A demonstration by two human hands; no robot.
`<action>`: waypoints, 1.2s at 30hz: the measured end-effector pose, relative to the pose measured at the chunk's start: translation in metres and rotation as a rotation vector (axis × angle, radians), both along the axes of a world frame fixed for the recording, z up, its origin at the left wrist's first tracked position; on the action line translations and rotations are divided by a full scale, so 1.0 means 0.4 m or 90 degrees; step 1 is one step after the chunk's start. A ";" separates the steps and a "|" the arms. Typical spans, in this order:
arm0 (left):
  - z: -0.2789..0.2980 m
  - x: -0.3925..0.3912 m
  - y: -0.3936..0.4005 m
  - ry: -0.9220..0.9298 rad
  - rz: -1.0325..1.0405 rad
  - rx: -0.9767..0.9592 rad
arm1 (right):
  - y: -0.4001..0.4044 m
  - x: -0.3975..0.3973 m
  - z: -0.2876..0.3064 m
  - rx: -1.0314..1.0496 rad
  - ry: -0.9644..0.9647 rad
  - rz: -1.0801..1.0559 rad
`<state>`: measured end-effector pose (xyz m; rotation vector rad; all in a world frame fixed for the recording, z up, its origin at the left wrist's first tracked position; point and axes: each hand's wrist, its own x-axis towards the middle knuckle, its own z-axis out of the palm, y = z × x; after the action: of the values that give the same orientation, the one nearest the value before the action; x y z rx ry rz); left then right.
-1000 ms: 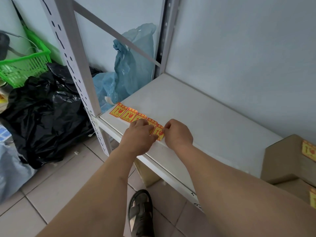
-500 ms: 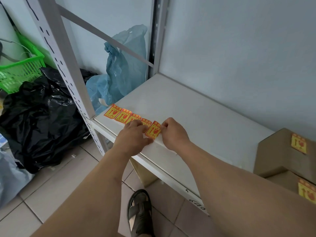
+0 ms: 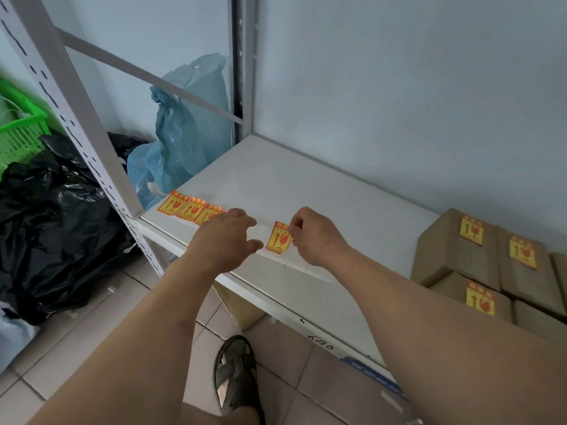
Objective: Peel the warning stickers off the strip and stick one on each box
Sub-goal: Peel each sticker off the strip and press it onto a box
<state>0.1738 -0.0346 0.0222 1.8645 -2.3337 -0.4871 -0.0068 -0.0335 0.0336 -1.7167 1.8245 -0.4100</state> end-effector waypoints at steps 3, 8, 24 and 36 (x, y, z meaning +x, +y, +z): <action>0.045 -0.053 0.029 0.012 -0.048 0.000 | 0.044 -0.073 0.050 -0.010 0.033 0.016; 0.102 -0.167 0.093 0.043 -0.129 -0.010 | 0.147 -0.214 0.126 -0.015 0.053 0.000; 0.168 -0.571 0.316 0.113 -0.381 -0.119 | 0.456 -0.610 0.247 -0.058 0.100 -0.132; 0.131 -0.684 0.384 0.040 -0.566 -0.120 | 0.548 -0.731 0.234 -0.040 -0.004 -0.236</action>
<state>-0.0997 0.1191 0.0744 0.6407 -2.9268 -0.3569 -0.2992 0.1859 0.1270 -1.4108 2.1482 -0.6271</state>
